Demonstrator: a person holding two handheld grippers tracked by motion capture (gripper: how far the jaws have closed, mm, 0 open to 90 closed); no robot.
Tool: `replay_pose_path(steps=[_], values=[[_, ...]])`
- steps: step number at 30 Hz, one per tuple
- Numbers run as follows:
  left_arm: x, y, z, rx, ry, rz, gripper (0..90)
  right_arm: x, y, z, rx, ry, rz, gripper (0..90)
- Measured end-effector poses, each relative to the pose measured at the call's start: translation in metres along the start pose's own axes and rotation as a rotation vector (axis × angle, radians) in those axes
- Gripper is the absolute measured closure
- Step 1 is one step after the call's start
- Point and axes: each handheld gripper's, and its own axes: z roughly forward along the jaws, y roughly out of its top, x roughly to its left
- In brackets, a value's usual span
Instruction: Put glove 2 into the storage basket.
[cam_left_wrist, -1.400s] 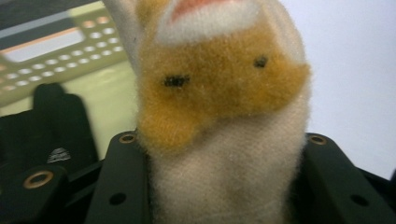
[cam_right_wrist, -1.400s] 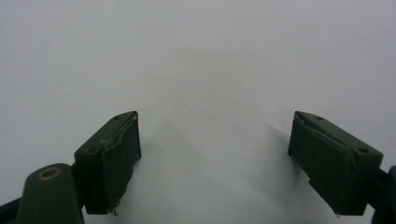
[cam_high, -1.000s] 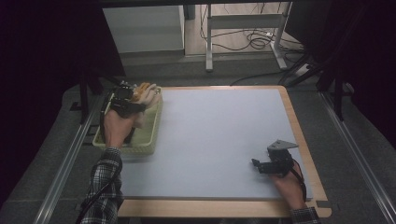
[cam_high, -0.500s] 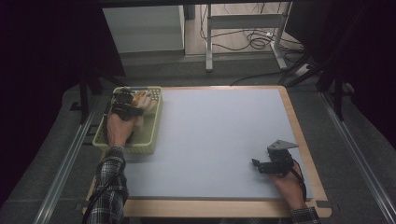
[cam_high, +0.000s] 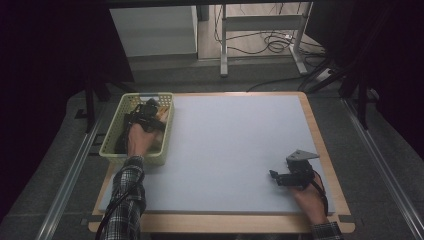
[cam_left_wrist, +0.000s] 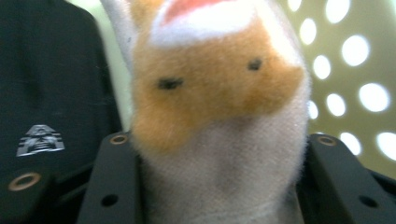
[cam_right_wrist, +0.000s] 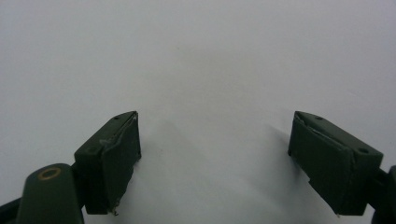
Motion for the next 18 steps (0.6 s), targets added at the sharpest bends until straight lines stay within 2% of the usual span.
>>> replay_pose_path(steps=[2,3,5,8,11,13,16,18], values=[[0.003,0.000,0.001,0.005,-0.007,-0.012,44.0,0.000,0.000,0.000,0.000,0.000,0.000,16.5],[0.006,0.000,0.000,-0.002,-0.026,-0.019,40.9,0.000,0.000,0.000,0.000,0.000,0.000,16.5],[0.010,-0.002,-0.005,-0.020,-0.062,-0.024,30.9,0.000,0.000,0.000,0.000,0.000,0.000,16.5],[0.011,-0.003,-0.015,-0.038,-0.067,-0.010,16.9,0.000,0.000,0.000,0.000,0.000,0.000,16.5],[0.011,-0.003,-0.027,-0.055,-0.067,0.003,12.8,0.000,0.000,0.000,0.001,-0.001,0.000,16.5],[0.014,-0.004,-0.035,-0.071,-0.087,0.000,12.3,0.000,0.000,0.000,0.001,0.000,0.000,16.5],[0.018,-0.005,-0.046,-0.112,-0.090,0.000,13.6,0.000,0.000,0.000,0.001,0.000,0.000,16.5],[0.022,-0.007,-0.053,-0.146,-0.076,-0.017,16.7,0.000,0.000,0.000,0.001,-0.001,0.000,16.5]])
